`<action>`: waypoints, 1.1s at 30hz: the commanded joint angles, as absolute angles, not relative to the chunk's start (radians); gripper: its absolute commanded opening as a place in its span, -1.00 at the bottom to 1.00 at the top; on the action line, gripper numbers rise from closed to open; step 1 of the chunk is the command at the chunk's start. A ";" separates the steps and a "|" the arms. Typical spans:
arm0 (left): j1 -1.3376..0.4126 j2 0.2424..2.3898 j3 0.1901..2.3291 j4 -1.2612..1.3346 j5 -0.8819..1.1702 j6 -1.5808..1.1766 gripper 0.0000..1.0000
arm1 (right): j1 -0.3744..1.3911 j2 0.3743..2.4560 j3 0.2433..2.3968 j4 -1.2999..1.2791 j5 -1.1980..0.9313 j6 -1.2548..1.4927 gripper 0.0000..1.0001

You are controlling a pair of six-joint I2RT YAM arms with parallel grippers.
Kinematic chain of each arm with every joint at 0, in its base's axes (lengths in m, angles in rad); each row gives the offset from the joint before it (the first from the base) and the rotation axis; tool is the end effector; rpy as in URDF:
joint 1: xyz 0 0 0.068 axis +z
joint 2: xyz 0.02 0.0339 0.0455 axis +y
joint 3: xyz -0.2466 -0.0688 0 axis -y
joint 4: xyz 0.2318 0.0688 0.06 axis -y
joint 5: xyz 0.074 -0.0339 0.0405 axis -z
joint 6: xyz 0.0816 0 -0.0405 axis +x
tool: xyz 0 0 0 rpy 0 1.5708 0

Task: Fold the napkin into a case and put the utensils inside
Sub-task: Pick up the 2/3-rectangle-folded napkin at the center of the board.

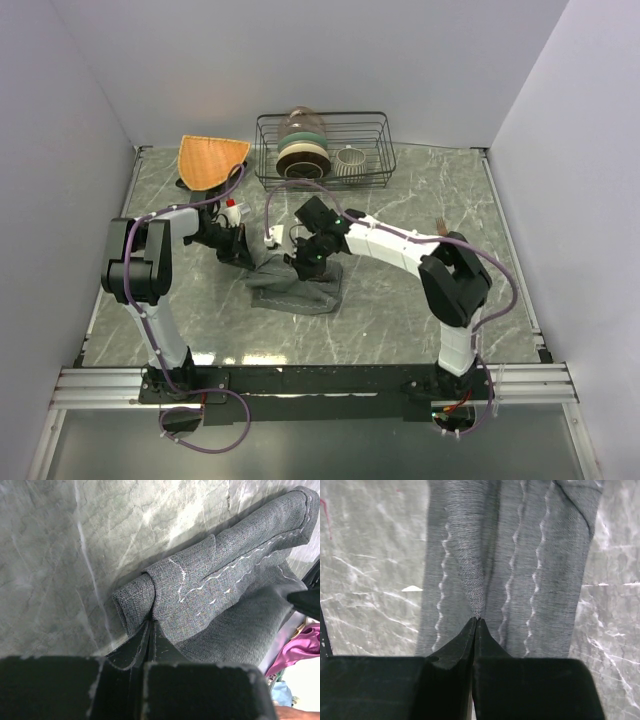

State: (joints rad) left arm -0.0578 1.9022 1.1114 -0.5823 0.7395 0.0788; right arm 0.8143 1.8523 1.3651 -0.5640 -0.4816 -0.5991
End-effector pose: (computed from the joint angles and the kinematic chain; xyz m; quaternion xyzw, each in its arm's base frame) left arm 0.3286 -0.0741 0.0924 0.0989 0.9233 -0.3586 0.0958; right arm 0.2430 0.3125 0.1679 -0.6560 0.6740 0.2559 0.2233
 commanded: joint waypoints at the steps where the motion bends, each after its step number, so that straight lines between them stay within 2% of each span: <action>1: -0.074 1.924 1.112 -0.538 0.614 0.133 -0.98 | 0.784 1.911 1.471 -0.716 -0.551 -0.629 -1.00; 8: -0.080 1.930 1.120 -0.538 0.611 0.133 -0.98 | 0.749 1.974 1.549 -0.782 -0.543 -0.661 -1.00; 9: -0.080 1.930 1.120 -0.538 0.607 0.132 -0.98 | 0.747 1.970 1.548 -0.784 -0.543 -0.666 -0.95; 10: -0.081 1.931 1.121 -0.538 0.607 0.130 -0.98 | 0.750 1.948 1.542 -0.775 -0.545 -0.670 -0.78; 12: -0.081 1.933 1.121 -0.538 0.607 0.129 -0.98 | 0.765 1.912 1.494 -0.737 -0.531 -0.654 -0.65; 16: -0.081 1.928 1.114 -0.529 0.609 0.121 -0.98 | 0.859 1.804 1.376 -0.557 -0.421 -0.577 -0.19; 21: -0.081 1.933 1.109 -0.522 0.612 0.114 -0.99 | 0.992 1.781 1.287 -0.399 -0.267 -0.444 -0.14; 23: -0.083 1.930 1.104 -0.517 0.614 0.112 -0.98 | 1.017 1.786 1.269 -0.341 -0.201 -0.426 0.12; 26: -0.081 1.925 1.098 -0.514 0.617 0.112 -0.98 | 1.064 1.790 1.250 -0.266 -0.128 -0.405 0.21; 33: -0.081 1.921 1.086 -0.502 0.627 0.110 -0.99 | 1.147 1.850 1.241 -0.160 -0.006 -0.439 0.22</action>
State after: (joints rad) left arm -0.0662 1.9018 1.1168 -0.5850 0.7288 0.0845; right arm 1.1103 1.8267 1.2377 -0.2855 -0.1188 -0.4370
